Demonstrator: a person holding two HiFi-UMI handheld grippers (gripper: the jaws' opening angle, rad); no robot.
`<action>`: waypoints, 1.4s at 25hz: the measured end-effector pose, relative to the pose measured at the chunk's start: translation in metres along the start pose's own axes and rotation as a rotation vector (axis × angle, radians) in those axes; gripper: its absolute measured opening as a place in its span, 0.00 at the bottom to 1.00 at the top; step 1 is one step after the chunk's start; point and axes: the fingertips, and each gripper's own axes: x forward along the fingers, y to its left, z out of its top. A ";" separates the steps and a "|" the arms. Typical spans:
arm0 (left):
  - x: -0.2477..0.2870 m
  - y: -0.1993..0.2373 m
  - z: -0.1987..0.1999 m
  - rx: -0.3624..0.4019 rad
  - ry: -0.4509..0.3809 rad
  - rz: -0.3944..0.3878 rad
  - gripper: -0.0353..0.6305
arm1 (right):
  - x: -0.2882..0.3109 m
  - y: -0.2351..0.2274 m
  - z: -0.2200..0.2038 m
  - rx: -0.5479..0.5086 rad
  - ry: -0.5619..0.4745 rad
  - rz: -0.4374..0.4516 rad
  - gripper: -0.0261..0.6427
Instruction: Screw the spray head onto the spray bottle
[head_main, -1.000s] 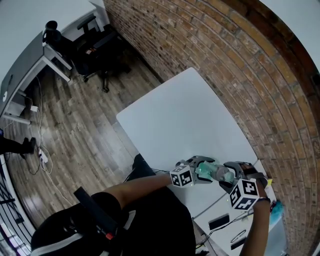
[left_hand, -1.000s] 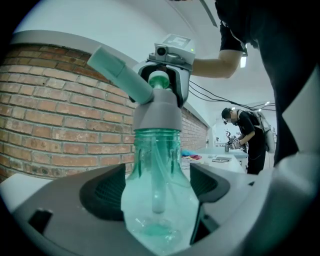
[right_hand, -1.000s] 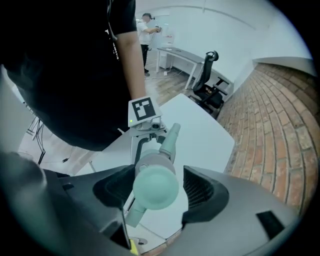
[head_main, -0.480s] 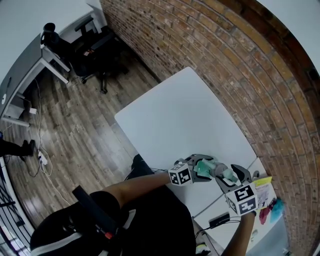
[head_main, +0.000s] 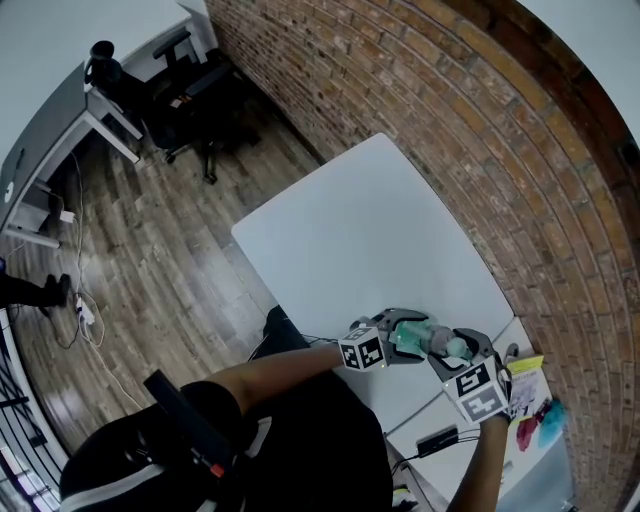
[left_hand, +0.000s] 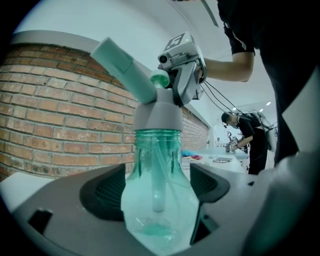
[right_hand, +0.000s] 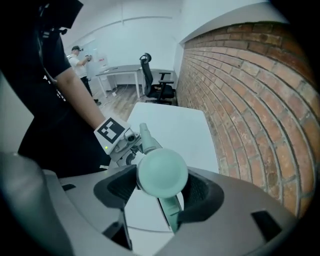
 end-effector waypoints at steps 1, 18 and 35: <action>0.000 0.000 0.000 0.000 -0.001 0.000 0.65 | 0.000 0.001 0.000 -0.041 0.004 0.014 0.44; 0.000 -0.001 0.000 -0.002 -0.001 -0.001 0.65 | 0.006 0.012 -0.014 -0.984 0.193 0.207 0.44; 0.000 0.000 0.000 -0.003 -0.002 0.010 0.65 | -0.022 0.001 -0.009 -0.737 0.077 0.095 0.45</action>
